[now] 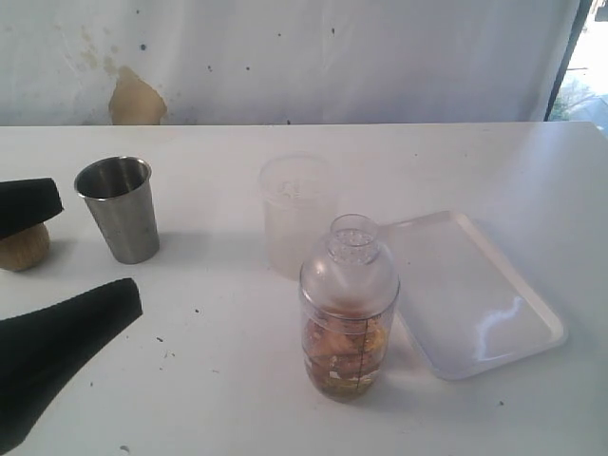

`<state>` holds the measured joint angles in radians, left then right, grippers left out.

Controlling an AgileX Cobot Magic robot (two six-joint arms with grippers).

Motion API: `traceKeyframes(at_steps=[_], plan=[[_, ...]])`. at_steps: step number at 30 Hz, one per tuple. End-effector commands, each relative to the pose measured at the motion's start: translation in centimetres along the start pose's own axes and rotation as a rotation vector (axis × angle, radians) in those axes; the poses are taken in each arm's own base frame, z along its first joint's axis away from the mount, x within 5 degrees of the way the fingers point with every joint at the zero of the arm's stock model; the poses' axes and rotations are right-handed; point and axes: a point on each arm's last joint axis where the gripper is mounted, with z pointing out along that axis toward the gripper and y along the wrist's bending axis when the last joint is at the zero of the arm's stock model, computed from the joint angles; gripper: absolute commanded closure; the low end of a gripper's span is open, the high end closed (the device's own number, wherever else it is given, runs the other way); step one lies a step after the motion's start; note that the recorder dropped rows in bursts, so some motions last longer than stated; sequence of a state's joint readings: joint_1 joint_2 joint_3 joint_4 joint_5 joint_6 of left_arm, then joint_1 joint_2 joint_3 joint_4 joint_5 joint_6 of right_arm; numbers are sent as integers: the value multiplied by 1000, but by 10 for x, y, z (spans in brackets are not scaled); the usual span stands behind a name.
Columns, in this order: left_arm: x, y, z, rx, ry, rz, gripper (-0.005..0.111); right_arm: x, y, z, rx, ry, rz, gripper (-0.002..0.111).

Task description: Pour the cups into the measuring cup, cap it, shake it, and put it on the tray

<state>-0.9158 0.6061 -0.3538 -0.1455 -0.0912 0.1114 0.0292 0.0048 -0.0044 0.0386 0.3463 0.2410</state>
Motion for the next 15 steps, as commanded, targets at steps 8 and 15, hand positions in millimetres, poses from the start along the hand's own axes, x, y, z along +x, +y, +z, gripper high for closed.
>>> traceKeyframes(at_steps=[8, 15], plan=[[2, 8, -18, -64, 33, -70, 2, 1, -1, 0, 9, -5, -3, 108], [7, 28, -40, -298, 63, -142, 5, 1, -1, 0, 9, -5, -3, 108]])
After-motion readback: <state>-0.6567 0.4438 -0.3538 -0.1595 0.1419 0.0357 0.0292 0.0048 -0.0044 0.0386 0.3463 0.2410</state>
